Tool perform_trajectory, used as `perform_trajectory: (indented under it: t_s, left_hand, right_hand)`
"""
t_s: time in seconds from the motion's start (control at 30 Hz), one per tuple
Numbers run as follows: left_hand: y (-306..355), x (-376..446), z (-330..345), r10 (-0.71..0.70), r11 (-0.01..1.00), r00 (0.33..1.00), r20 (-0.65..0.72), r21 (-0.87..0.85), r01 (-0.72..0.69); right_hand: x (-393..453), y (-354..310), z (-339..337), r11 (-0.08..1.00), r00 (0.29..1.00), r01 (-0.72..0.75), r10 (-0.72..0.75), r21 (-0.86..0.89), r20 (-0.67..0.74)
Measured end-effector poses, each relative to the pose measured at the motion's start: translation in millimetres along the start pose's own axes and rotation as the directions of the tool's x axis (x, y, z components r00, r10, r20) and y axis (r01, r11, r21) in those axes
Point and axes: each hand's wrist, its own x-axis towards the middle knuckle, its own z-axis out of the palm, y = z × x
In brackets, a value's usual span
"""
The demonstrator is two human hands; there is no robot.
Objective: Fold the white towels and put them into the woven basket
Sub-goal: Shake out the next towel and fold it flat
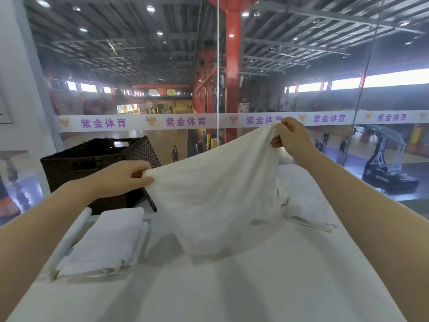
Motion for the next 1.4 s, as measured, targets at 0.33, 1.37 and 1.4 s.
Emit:
perform_trajectory:
  t_s: [0.33, 1.37, 1.4]
  left_hand:
    - [19, 13, -56, -0.093, 0.995, 0.885, -0.456, -0.018, 0.096]
    - [15, 7, -90, -0.259, 0.935, 0.753, -0.605, -0.353, 0.038]
    - [14, 5, -90, -0.272, 0.914, 0.76, -0.59, -0.406, 0.012]
  right_hand:
    - [4, -38, -3, 0.992, 0.992, 0.124, -0.124, -0.011, 0.013]
    - [23, -66, 20, 0.984, 0.986, 0.14, -0.149, -0.114, -0.071]
    - [22, -65, 20, 0.987, 0.989, 0.131, -0.137, -0.093, -0.059]
